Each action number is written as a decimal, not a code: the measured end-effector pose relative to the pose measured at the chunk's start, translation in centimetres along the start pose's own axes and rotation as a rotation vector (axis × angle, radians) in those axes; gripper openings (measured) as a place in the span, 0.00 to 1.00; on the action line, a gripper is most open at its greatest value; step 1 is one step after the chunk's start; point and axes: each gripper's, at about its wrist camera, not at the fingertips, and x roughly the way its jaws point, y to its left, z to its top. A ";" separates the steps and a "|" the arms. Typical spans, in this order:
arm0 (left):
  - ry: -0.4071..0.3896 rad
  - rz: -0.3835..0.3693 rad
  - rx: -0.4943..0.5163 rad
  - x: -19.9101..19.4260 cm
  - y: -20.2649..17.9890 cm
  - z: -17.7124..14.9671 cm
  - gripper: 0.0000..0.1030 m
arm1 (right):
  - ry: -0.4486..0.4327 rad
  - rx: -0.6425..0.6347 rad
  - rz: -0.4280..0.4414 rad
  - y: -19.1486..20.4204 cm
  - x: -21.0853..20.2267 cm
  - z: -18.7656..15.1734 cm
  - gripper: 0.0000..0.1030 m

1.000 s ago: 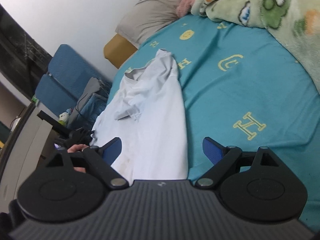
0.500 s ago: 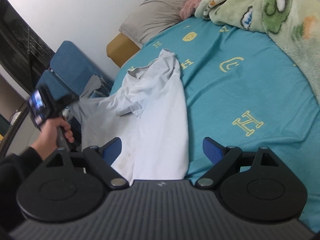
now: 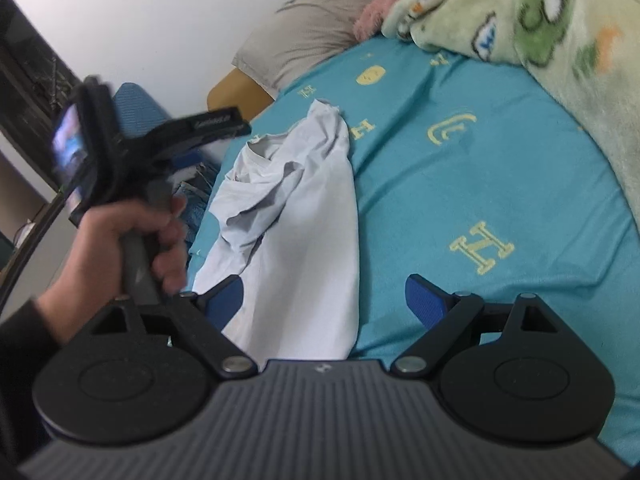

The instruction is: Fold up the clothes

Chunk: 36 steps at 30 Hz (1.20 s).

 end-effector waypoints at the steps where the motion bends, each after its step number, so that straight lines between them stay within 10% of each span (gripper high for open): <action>1: 0.003 0.002 -0.023 -1.3 0.2 -0.8 0.79 | -0.009 -0.013 -0.001 0.2 -0.1 0.0 0.87; 14: -0.014 0.067 -0.078 -19.2 4.4 -12.0 0.83 | -0.134 -0.239 -0.004 3.9 -2.5 -1.8 0.87; 25: 0.015 0.003 -0.237 -20.1 7.0 -13.4 0.84 | -0.237 -0.495 -0.015 7.9 -4.3 -5.2 0.87; 36: -0.004 0.011 -0.258 -20.9 8.9 -12.8 0.85 | -0.152 -0.464 -0.026 8.0 -1.7 -4.6 0.86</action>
